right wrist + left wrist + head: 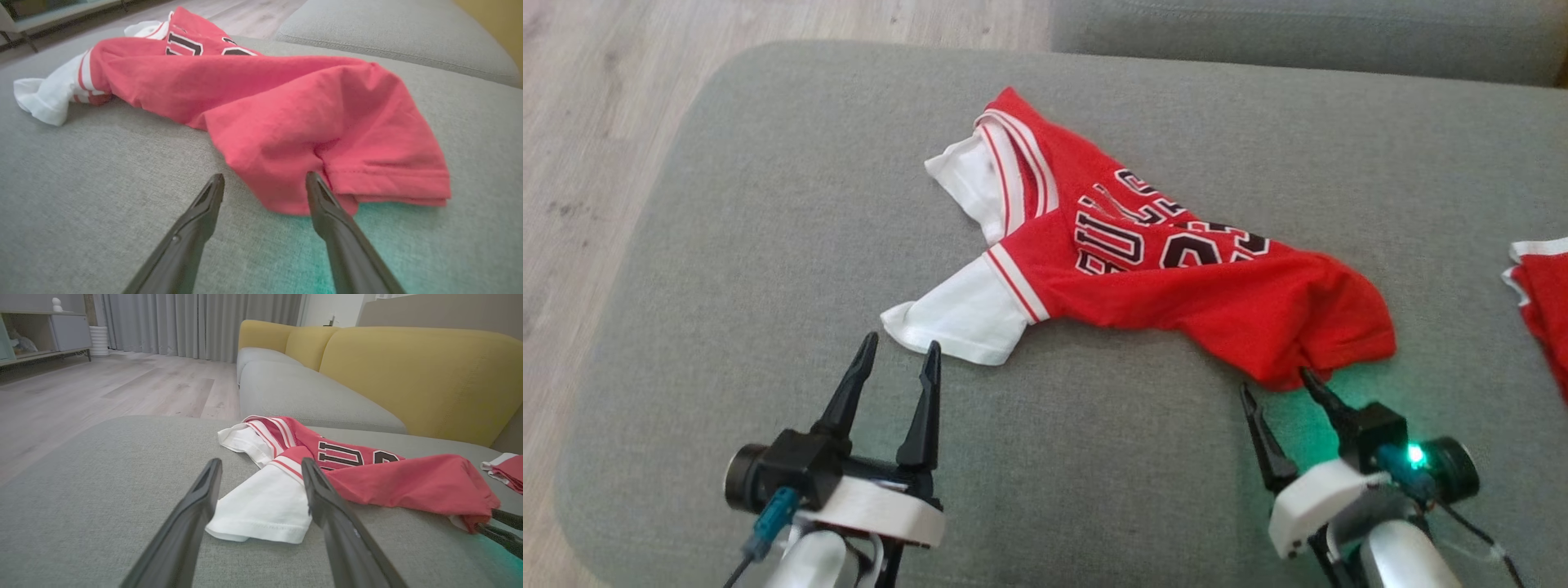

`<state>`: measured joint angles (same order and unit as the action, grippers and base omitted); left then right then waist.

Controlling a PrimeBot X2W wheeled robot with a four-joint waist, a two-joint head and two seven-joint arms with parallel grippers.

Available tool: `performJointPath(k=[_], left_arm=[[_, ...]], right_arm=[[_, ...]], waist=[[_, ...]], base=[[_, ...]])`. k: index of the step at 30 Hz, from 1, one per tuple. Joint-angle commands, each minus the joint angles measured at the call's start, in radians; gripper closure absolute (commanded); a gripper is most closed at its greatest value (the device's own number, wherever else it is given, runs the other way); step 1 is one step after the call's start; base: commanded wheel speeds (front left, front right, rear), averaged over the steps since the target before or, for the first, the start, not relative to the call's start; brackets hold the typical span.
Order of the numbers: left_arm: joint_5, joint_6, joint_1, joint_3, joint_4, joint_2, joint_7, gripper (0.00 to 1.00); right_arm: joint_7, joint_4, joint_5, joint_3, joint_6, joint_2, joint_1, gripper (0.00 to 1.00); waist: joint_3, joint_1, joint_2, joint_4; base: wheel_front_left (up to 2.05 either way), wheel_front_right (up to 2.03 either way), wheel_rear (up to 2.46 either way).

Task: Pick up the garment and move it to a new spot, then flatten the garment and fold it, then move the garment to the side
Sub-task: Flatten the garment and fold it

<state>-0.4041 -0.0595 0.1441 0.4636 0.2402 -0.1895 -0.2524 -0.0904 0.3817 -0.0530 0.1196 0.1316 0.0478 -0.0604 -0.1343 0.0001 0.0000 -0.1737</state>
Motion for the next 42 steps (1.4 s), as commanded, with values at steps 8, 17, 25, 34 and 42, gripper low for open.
performJointPath(k=[8, 17, 25, 34, 42], left_arm=[[0.043, 0.044, 0.057, -0.070, 0.007, 0.031, -0.009, 0.00], [0.070, 0.068, 0.038, -0.130, 0.022, 0.048, -0.009, 0.00], [0.093, 0.083, 0.025, -0.162, 0.024, 0.065, -0.009, 0.00], [0.110, 0.104, 0.020, -0.178, 0.037, 0.096, -0.009, 0.00], [0.126, 0.123, 0.030, -0.190, 0.049, 0.112, -0.009, 0.00]], right_arm=[[0.004, 0.025, -0.059, 0.003, -0.001, 0.002, -0.100, 1.00], [-0.021, -0.016, -0.040, -0.043, -0.001, 0.002, -0.069, 1.00], [0.077, -0.186, -0.087, -0.083, -0.001, 0.023, 0.027, 1.00], [0.288, -0.329, -0.108, -0.142, -0.001, 0.071, 0.160, 0.63], [0.146, -0.424, 0.002, -0.061, -0.001, 0.025, 0.078, 0.00]], waist=[[-0.020, -0.0001, 0.0000, -0.025], [0.025, -0.0001, 0.0000, 0.050], [0.050, -0.0001, 0.0000, 0.130], [0.063, -0.0001, 0.0000, 0.143], [0.051, -0.0001, 0.0000, 0.125]], base=[[0.00, 0.00, 0.00], [0.00, 0.00, 0.00], [0.00, 0.00, 0.00], [0.00, 0.00, 0.00], [0.00, 0.00, 0.00]])
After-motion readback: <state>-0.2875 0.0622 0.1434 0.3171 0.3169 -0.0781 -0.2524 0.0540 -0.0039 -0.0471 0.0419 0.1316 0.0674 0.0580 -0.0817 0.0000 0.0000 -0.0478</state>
